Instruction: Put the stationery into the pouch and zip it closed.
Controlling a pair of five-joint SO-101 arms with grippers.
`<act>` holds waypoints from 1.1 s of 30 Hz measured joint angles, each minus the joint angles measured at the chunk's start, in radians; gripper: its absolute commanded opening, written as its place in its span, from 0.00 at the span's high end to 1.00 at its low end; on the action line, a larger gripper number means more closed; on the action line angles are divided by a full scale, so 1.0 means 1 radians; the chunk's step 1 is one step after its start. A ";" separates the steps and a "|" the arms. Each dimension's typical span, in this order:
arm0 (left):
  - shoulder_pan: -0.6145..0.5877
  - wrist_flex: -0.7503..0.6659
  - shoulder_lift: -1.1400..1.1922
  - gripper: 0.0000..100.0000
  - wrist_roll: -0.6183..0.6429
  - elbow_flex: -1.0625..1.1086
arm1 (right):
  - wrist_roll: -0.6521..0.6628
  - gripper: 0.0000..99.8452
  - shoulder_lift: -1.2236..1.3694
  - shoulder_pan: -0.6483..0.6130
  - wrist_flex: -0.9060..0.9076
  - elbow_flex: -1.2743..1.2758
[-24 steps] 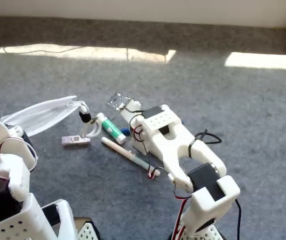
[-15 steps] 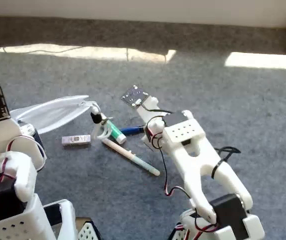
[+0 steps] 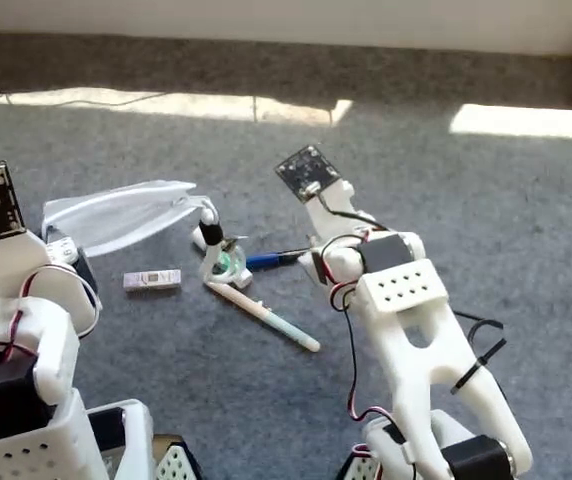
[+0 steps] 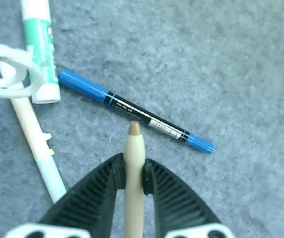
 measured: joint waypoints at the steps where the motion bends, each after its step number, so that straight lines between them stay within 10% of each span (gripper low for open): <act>1: 0.012 0.000 0.000 0.99 0.003 0.000 | -0.017 0.99 -0.003 0.006 0.000 0.000; 13: 0.242 0.000 0.149 0.99 0.006 -0.089 | -0.221 0.99 -0.005 0.041 -0.081 0.000; 33: 0.256 0.031 0.466 0.99 0.140 -0.315 | -0.292 0.99 -0.040 0.041 0.012 -0.008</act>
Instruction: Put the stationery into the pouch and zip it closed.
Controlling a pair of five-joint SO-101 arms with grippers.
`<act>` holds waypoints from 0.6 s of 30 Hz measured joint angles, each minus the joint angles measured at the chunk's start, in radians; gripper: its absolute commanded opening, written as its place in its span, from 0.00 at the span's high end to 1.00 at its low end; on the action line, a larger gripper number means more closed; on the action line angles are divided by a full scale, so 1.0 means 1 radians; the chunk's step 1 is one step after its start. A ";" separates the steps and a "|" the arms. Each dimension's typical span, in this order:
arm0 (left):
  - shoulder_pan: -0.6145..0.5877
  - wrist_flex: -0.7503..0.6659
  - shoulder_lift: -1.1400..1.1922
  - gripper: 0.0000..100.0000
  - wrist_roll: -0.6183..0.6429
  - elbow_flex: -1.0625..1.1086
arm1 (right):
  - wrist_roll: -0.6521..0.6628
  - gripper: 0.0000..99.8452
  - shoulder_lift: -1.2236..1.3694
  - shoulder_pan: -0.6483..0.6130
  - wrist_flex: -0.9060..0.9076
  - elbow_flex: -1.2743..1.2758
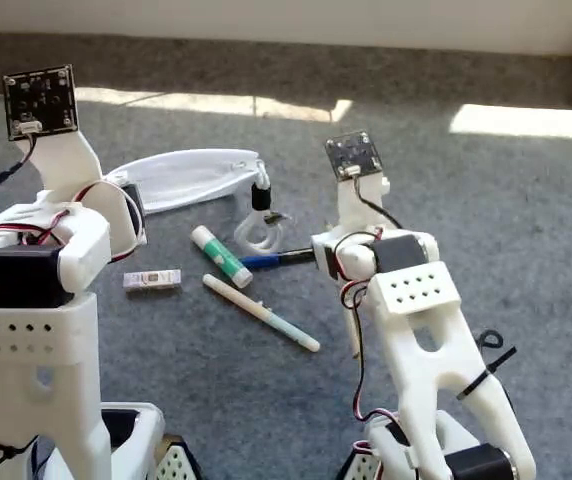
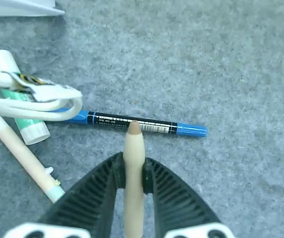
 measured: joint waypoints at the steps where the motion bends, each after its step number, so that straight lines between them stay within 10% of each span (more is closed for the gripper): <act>1: 0.000 0.000 0.000 0.99 0.000 0.000 | 0.000 0.99 -0.023 0.000 0.017 -0.014; 18: -0.063 0.023 0.000 0.99 0.000 0.000 | -0.161 0.99 -0.485 -0.201 -0.055 -0.038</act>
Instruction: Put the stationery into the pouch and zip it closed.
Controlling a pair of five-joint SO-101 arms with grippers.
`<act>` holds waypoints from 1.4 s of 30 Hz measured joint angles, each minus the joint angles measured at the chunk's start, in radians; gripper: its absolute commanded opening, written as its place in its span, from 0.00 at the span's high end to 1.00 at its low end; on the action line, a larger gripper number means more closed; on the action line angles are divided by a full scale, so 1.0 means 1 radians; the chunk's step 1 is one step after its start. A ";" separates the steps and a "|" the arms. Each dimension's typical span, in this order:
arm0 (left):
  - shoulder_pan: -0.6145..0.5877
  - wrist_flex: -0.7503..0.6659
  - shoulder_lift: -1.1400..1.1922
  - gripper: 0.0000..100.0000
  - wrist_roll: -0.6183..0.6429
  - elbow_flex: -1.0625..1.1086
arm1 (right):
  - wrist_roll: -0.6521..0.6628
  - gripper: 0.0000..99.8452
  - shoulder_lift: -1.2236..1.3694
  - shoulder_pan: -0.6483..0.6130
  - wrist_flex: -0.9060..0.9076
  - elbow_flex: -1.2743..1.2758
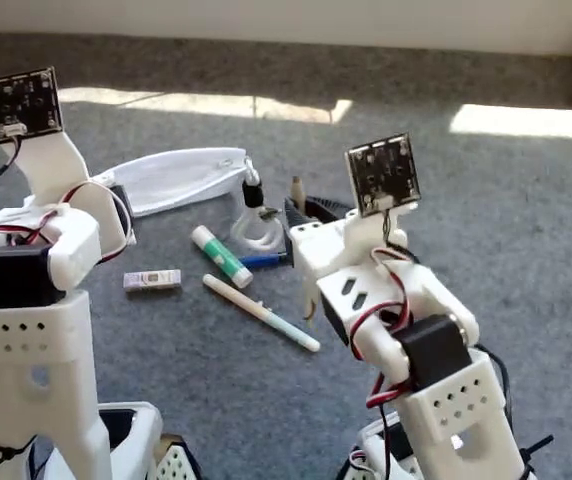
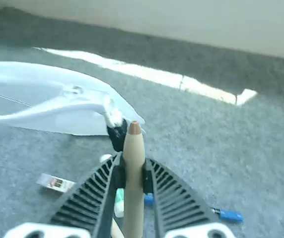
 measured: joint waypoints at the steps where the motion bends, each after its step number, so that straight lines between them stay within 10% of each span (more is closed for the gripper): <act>1: 0.000 0.003 0.000 0.99 0.002 0.000 | 0.000 0.99 -0.018 -0.018 -0.018 0.000; 21: -0.008 0.006 0.000 0.99 0.002 0.000 | 0.000 0.99 -0.098 -0.304 -0.531 0.000; 42: -0.008 0.006 0.000 0.99 0.002 0.000 | 0.000 0.99 0.023 -0.302 -1.073 0.106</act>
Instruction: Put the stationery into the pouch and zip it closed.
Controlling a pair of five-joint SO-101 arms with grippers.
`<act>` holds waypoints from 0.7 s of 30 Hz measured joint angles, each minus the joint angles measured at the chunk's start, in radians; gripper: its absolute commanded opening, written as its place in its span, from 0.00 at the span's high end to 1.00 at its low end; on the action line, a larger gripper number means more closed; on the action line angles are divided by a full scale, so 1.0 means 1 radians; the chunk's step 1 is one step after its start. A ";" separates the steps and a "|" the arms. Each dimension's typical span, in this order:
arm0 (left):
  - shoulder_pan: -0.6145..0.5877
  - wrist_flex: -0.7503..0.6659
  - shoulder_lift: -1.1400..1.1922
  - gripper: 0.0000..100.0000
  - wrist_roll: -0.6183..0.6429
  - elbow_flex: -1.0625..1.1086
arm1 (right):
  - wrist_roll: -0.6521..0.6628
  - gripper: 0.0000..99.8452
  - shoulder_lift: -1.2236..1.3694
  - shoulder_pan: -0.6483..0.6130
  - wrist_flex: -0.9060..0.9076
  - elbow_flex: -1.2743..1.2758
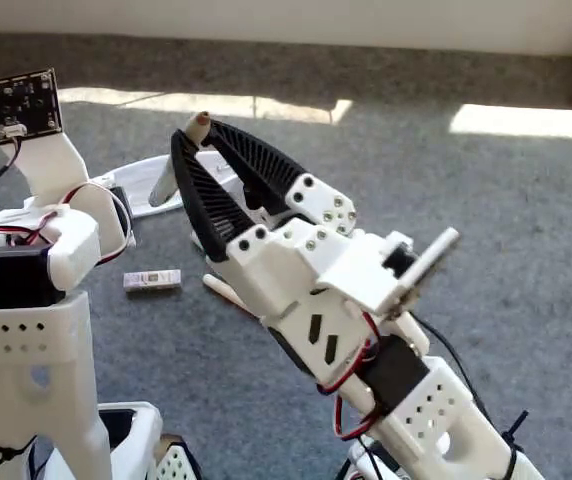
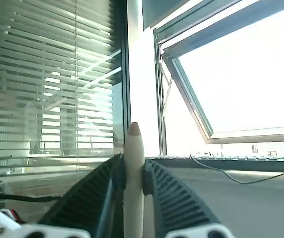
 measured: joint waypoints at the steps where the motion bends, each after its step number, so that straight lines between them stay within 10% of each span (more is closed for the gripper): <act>1: 0.000 0.000 0.000 0.99 0.000 0.000 | 0.000 0.99 0.029 0.006 -0.014 0.000; 21: 0.000 0.000 0.000 0.99 0.000 0.000 | 0.129 0.99 0.272 0.098 -0.141 0.086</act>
